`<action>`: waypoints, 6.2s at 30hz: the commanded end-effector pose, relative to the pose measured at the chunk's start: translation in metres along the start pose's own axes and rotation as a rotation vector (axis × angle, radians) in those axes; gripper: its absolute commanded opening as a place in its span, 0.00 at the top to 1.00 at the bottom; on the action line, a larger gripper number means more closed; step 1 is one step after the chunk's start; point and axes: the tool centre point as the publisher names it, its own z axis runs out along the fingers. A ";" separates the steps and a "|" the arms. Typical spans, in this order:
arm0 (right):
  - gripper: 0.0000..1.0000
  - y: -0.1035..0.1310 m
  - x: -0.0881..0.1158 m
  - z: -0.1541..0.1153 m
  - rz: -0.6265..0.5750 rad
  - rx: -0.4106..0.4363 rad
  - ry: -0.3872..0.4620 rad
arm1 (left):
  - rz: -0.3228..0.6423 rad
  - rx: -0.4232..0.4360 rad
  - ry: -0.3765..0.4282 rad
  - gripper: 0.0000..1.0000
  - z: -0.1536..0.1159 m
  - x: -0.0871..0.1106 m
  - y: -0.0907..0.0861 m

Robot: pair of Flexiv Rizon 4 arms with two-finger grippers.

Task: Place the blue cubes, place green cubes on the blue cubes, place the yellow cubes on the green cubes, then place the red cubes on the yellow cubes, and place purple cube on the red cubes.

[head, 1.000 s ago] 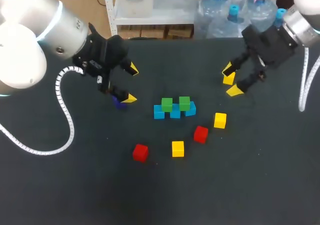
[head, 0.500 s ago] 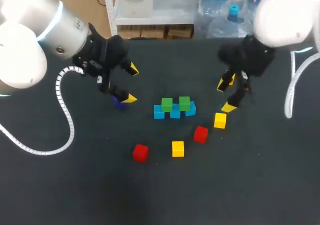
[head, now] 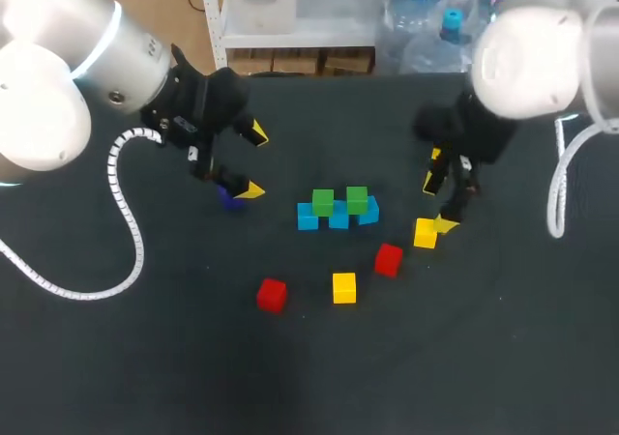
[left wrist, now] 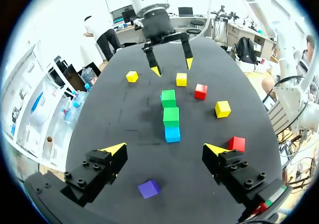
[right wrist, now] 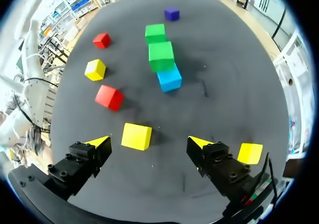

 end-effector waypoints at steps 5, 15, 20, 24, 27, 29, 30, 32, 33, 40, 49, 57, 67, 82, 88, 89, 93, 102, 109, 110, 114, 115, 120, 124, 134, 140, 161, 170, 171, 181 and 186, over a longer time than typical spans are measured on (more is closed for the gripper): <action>0.00 0.010 -0.006 0.015 0.063 0.030 0.078 | 0.003 -0.001 -0.005 0.00 0.000 0.001 0.000; 0.00 0.009 -0.003 0.018 0.021 0.013 0.081 | 0.003 -0.001 -0.005 0.00 0.000 0.001 0.000; 0.00 0.006 -0.002 0.016 0.007 0.001 0.099 | 0.003 -0.001 -0.005 0.00 0.000 0.001 0.000; 0.00 0.007 -0.005 0.020 -0.011 -0.007 0.130 | 0.003 -0.001 -0.005 0.00 0.000 0.001 0.000; 0.00 0.008 -0.006 0.022 -0.020 -0.008 0.167 | 0.003 -0.001 -0.005 0.00 0.000 0.001 0.000; 0.00 0.009 -0.006 0.022 -0.022 -0.009 0.173 | 0.003 -0.001 -0.005 0.00 0.000 0.001 0.000; 0.00 0.009 -0.006 0.022 -0.022 -0.008 0.179 | 0.003 -0.001 -0.005 0.00 0.000 0.001 0.000; 0.00 0.010 -0.005 0.022 -0.024 -0.010 0.182 | 0.003 -0.001 -0.005 0.00 0.000 0.001 0.000; 0.00 0.010 -0.005 0.022 -0.025 -0.011 0.192 | 0.003 -0.001 -0.005 0.00 0.000 0.001 0.000; 0.00 0.009 -0.005 0.023 -0.030 -0.010 0.193 | 0.003 -0.001 -0.005 0.00 0.000 0.001 0.000; 0.00 0.008 -0.006 0.029 -0.033 -0.017 0.214 | 0.003 -0.001 -0.005 0.00 0.000 0.001 0.000; 0.00 0.008 -0.004 0.031 -0.013 -0.014 0.205 | 0.003 -0.001 -0.005 0.00 0.000 0.001 0.000; 0.00 0.007 -0.001 0.032 0.005 0.000 0.204 | 0.003 -0.001 -0.005 0.00 0.000 0.001 0.000; 0.71 0.006 -0.001 0.036 0.001 -0.004 0.209 | 0.003 -0.001 -0.005 0.00 0.000 0.001 0.000; 1.00 0.006 -0.001 0.037 0.004 -0.009 0.197 | 0.003 -0.001 -0.005 0.00 0.000 0.001 0.000; 1.00 0.006 -0.001 0.037 0.003 -0.008 0.191 | 0.003 -0.001 -0.005 0.00 0.000 0.001 0.000; 1.00 0.005 -0.002 0.029 0.007 0.005 0.150 | 0.003 -0.001 -0.005 0.00 0.000 0.001 0.000; 1.00 0.004 -0.020 -0.016 -0.018 0.118 0.125 | 0.003 -0.001 -0.005 0.00 0.000 0.001 0.000; 1.00 0.011 -0.051 -0.044 -0.080 0.172 0.119 | 0.003 -0.001 -0.005 0.00 0.000 0.001 0.000; 1.00 0.013 -0.056 -0.045 -0.091 0.173 0.129 | 0.003 -0.001 -0.005 0.00 0.000 0.001 0.000; 1.00 0.018 -0.076 -0.049 -0.131 0.169 0.138 | 0.003 -0.001 -0.005 0.00 0.000 0.001 0.000; 1.00 0.018 -0.080 -0.049 -0.142 0.165 0.133 | 0.003 -0.001 -0.005 0.00 0.000 0.001 0.000; 1.00 0.023 -0.102 -0.051 -0.183 0.161 0.141 | 0.003 -0.001 -0.005 0.00 0.000 0.001 0.000; 1.00 0.024 -0.116 -0.047 -0.204 0.152 0.157 | 0.003 -0.001 -0.005 0.00 0.000 0.001 0.000; 1.00 0.025 -0.140 -0.029 -0.233 0.106 0.187 | 0.003 -0.001 -0.005 0.00 0.000 0.001 0.000; 1.00 0.024 -0.144 -0.025 -0.219 0.089 0.194 | 0.003 -0.001 -0.005 0.00 0.000 0.001 0.000; 1.00 0.009 -0.139 -0.004 -0.197 0.050 0.186 | 0.003 -0.001 -0.005 0.00 0.000 0.001 0.000; 1.00 0.007 -0.138 0.003 -0.190 0.060 0.206 | 0.003 -0.001 -0.005 0.00 0.000 0.001 0.000; 1.00 0.007 -0.138 0.003 -0.191 0.061 0.206 | 0.003 -0.001 -0.005 0.00 0.000 0.001 0.000; 1.00 0.003 -0.136 0.006 -0.185 0.058 0.205 | 0.003 -0.001 -0.005 0.00 0.000 0.001 0.000; 1.00 0.001 -0.137 0.007 -0.185 0.058 0.206 | 0.003 -0.001 -0.005 0.00 0.000 0.001 0.000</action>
